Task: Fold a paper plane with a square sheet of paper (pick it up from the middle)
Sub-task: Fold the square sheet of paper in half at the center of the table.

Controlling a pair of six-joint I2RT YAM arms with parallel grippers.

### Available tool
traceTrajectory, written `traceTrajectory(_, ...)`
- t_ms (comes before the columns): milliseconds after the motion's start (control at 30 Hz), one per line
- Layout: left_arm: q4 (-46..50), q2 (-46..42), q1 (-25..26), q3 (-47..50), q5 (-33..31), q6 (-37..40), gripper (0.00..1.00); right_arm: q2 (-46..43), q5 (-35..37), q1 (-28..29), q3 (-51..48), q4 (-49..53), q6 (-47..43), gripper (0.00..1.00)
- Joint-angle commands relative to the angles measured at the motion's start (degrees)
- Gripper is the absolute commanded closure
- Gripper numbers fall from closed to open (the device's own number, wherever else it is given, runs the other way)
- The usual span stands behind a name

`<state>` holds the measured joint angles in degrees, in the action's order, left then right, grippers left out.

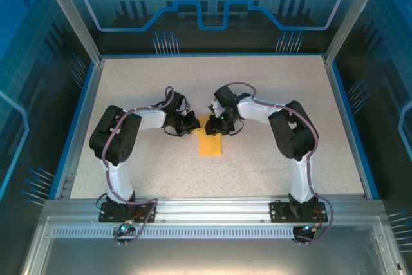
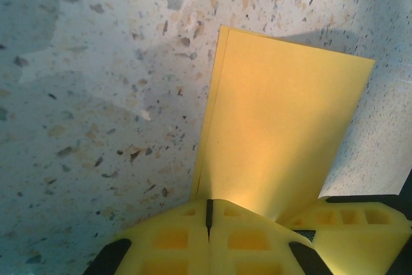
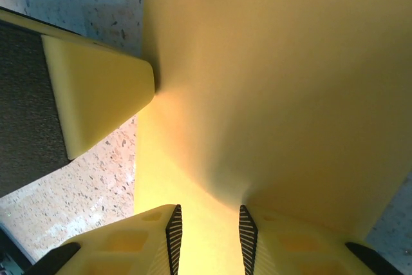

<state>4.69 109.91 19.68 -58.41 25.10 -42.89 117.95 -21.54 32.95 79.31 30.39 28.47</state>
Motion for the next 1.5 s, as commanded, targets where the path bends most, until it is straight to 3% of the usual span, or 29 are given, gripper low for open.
traceTrajectory(0, 6.4, 3.5, 0.3, 0.8, -6.9, 1.8, 1.0, 1.1, -2.4, -0.7, -0.7, -1.2, 1.2, 0.67)
traceTrajectory(267, 6.4, 3.6, 0.2, 0.9, -7.0, 1.8, 1.0, -4.4, -4.3, -0.7, -4.4, -3.1, 2.5, 0.67)
traceTrajectory(600, 6.3, 3.6, 0.3, 1.0, -7.4, 1.7, 1.0, -3.2, -2.8, -0.9, -9.6, -4.1, 4.7, 0.71)
traceTrajectory(833, 6.2, 3.7, 0.3, 1.1, -7.4, 1.6, 1.0, -10.8, -4.2, 0.2, -10.5, -3.3, 3.7, 0.71)
traceTrajectory(1100, 6.1, 3.9, 0.3, 1.2, -7.5, 1.4, 1.0, -10.9, -5.7, 0.3, -18.7, -7.9, 6.7, 0.72)
traceTrajectory(1300, 6.1, 3.9, 0.3, 0.9, -7.7, 1.3, 1.0, -9.2, -6.9, 0.2, -20.2, -10.7, 7.6, 0.72)
traceTrajectory(1467, 6.1, 3.9, 0.4, 0.8, -7.7, 1.1, 1.0, -12.8, -8.8, 0.2, -21.3, -13.5, 8.0, 0.72)
